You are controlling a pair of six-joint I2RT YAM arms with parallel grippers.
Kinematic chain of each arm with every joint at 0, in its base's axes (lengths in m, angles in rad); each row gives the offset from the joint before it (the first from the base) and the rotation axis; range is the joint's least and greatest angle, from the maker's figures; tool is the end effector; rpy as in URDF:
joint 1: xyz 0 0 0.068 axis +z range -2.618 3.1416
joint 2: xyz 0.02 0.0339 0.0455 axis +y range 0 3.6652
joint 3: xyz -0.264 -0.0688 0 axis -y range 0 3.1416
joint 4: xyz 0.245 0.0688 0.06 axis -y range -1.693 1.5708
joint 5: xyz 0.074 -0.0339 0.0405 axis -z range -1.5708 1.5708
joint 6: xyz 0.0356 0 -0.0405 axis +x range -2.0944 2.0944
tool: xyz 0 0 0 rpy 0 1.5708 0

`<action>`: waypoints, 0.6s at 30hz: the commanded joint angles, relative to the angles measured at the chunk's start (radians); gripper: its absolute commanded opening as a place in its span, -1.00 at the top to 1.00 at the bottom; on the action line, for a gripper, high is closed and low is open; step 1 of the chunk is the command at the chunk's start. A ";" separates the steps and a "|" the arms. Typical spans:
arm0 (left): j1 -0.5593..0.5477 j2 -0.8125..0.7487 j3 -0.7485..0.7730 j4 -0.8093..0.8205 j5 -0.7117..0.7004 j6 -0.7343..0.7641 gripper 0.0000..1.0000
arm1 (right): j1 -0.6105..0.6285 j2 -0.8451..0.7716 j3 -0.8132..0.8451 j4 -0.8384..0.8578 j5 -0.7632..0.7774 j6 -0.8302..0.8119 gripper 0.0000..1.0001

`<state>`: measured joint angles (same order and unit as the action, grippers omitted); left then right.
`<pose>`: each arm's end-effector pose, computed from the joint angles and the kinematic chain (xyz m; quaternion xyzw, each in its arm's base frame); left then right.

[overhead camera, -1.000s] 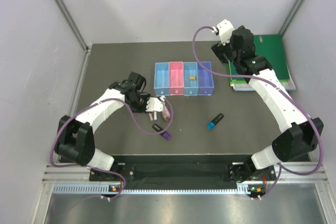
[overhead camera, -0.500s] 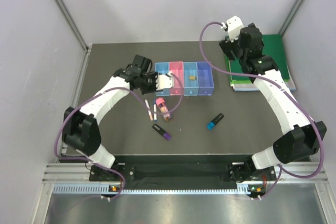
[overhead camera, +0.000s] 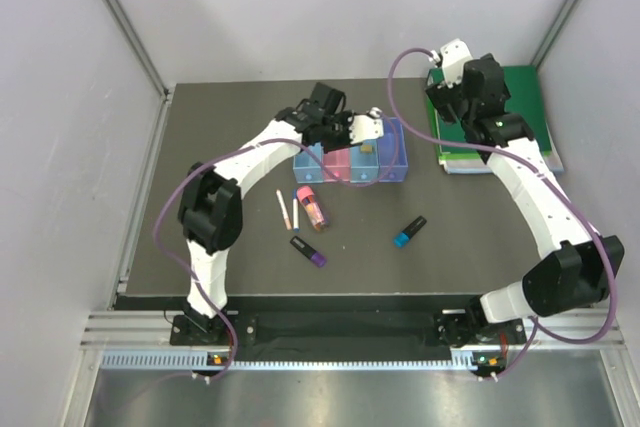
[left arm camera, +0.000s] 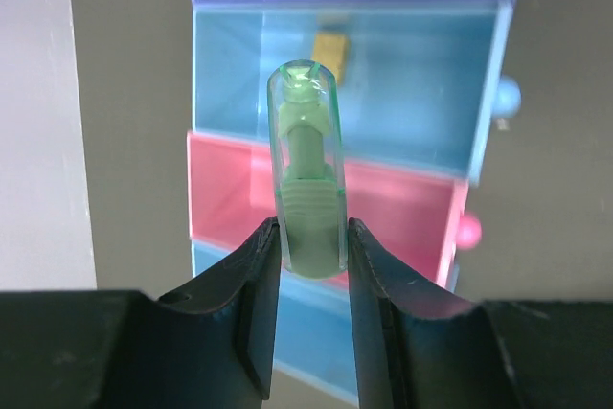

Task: Sort the stationery into containers
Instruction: Place the stationery in the storage box.

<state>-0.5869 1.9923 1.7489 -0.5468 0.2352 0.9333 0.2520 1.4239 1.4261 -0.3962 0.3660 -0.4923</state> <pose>0.3757 -0.2598 0.2764 0.6651 0.6349 -0.0418 0.3909 0.3182 0.0688 0.3940 -0.2033 0.7987 -0.2157 0.5237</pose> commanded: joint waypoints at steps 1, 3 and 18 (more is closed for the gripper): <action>-0.030 0.059 0.098 0.038 -0.031 -0.105 0.93 | -0.022 -0.071 -0.022 0.048 0.004 0.020 -0.82; -0.040 0.080 0.103 0.062 -0.060 -0.151 0.95 | -0.025 -0.077 -0.030 0.051 -0.002 0.021 -0.82; -0.056 0.214 0.231 0.019 -0.131 -0.431 1.00 | -0.077 -0.141 -0.096 0.076 -0.015 0.067 -0.82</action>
<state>-0.6426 2.1796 1.9209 -0.5396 0.1295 0.6094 0.1967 1.3308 1.3403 -0.3664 0.3573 -0.4541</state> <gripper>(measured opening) 0.358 0.909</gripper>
